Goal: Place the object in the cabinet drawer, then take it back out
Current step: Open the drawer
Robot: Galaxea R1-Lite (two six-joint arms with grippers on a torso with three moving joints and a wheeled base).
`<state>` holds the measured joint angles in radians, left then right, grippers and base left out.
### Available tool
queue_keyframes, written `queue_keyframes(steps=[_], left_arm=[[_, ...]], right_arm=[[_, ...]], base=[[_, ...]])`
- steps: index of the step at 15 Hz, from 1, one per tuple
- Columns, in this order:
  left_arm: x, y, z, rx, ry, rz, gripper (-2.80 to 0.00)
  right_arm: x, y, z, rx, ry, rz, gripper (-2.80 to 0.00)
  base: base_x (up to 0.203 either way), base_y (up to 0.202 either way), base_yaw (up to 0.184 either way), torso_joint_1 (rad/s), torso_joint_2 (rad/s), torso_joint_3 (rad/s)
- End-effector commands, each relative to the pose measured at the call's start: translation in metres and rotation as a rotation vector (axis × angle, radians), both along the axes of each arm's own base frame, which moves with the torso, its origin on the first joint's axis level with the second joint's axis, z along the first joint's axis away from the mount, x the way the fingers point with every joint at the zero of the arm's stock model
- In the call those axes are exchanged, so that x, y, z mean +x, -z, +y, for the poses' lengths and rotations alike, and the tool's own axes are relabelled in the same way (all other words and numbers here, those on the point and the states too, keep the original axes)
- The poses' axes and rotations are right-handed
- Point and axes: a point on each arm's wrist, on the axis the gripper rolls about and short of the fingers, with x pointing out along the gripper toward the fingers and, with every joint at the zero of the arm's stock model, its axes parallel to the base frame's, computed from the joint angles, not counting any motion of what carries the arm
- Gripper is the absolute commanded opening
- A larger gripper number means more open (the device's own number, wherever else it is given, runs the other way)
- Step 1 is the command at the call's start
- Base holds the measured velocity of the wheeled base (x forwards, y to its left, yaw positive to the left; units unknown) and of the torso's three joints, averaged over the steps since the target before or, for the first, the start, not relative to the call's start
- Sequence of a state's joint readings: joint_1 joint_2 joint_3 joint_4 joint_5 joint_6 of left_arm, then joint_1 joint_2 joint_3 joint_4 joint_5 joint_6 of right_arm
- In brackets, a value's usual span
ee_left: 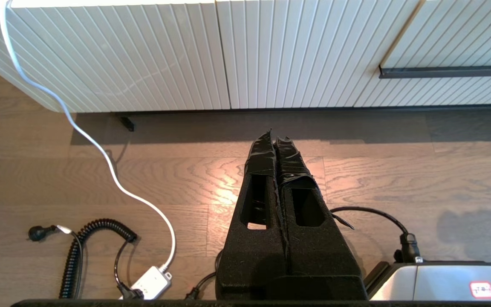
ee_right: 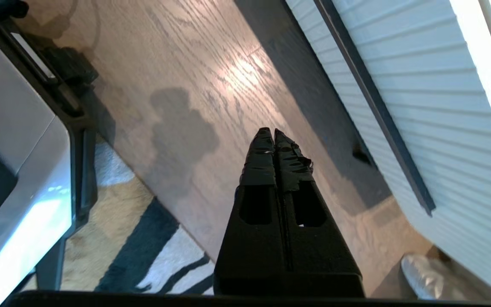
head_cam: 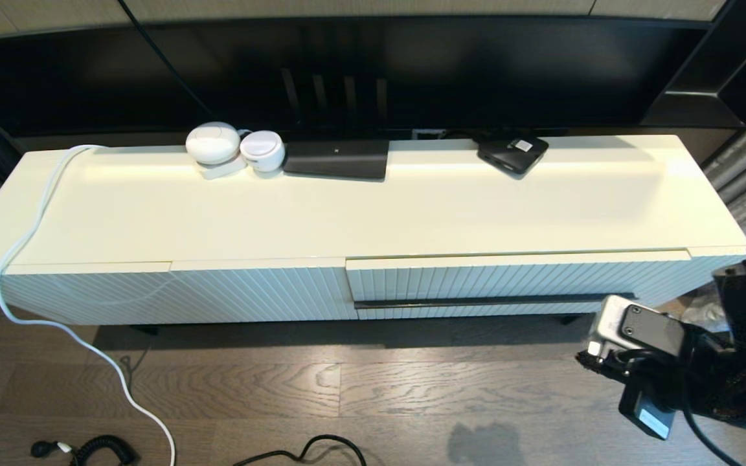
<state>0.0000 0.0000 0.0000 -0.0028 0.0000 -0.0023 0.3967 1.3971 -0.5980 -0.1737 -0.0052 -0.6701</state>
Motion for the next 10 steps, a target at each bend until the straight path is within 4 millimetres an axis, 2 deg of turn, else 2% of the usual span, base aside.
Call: queue_keyframes(steps=[1,4,10], left_arm=[[0.000,0.000,0.000,-0.001,0.000,0.001,-2.80],[0.000,0.000,0.000,-0.001,0.000,0.001,-2.80],[0.000,0.000,0.000,-0.001,0.000,0.000,-2.80]], right_arm=[[0.013,0.024,0.015,-0.029,-0.042,0.030,-2.80],[0.016,0.052,0.025,-0.116,-0.132,0.003,-2.80],[0.041,0.079,0.032,-0.210,-0.179,0.008,-2.80]], base=[[0.000,0.000,0.000,0.000,0.00,0.000],[0.000,0.000,0.000,0.000,0.00,0.000],[0.000,0.000,0.000,0.000,0.00,0.000]])
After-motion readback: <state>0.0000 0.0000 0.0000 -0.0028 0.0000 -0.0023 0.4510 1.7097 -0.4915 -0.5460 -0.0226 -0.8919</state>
